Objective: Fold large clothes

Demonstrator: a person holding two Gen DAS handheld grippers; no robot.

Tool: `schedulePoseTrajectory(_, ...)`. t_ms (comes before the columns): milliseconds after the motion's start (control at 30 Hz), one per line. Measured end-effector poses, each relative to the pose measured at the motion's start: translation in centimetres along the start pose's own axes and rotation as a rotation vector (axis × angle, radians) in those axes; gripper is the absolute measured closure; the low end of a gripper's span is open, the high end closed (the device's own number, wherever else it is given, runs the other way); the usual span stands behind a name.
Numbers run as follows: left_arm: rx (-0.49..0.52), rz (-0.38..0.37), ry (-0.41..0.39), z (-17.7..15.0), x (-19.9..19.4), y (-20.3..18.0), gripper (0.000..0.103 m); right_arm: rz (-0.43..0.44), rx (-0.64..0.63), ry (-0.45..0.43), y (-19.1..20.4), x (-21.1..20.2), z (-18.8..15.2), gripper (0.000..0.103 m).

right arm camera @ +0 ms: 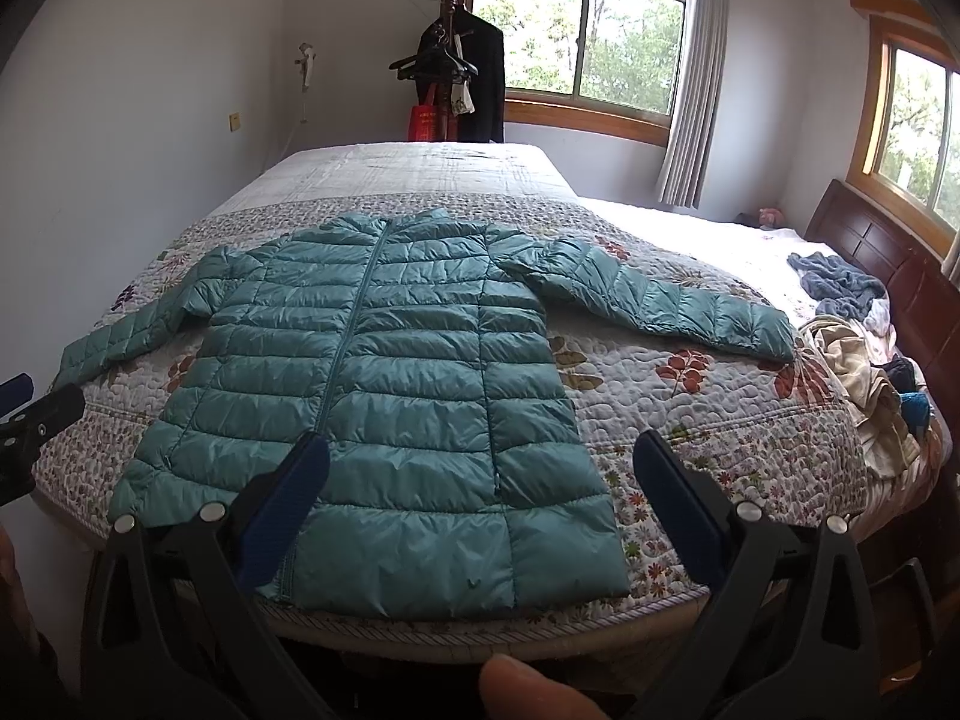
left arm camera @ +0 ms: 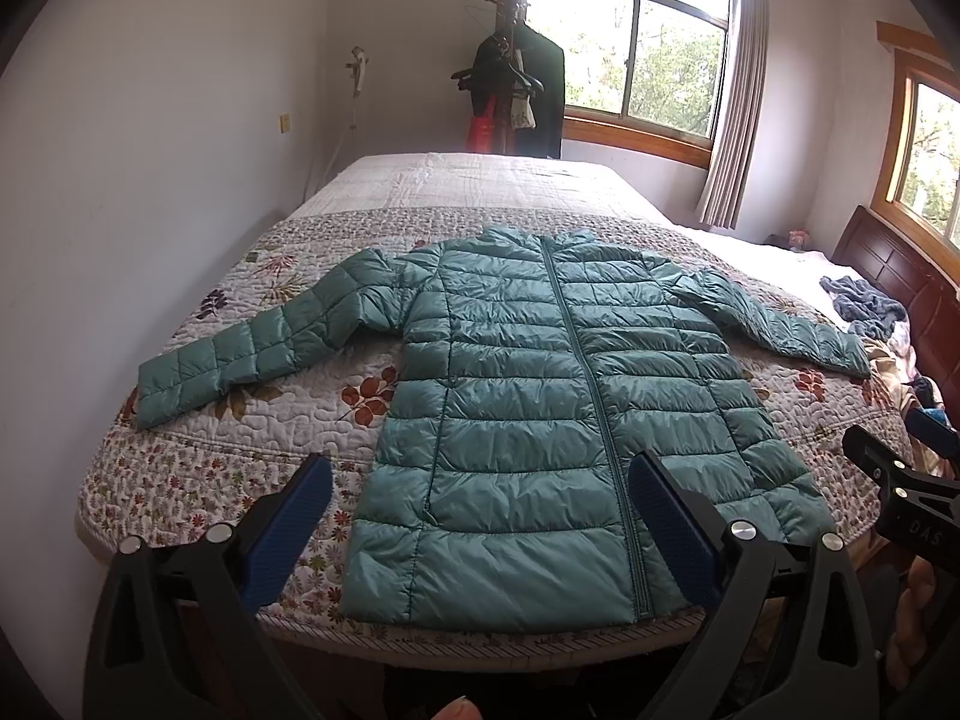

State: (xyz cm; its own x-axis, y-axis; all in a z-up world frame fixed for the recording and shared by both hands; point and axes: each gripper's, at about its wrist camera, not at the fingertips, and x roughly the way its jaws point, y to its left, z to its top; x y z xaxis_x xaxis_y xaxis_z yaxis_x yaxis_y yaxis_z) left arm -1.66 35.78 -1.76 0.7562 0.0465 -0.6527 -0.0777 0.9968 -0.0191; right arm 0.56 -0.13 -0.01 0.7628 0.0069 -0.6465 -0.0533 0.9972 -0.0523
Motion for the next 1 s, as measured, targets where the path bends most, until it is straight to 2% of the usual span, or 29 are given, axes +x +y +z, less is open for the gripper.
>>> schedulePoseTrajectory(1000,-0.003,0.000,0.002,0.00,0.15,0.04,0.004,-0.001,0.010,0.006,-0.15,0.51,-0.22,0.003)
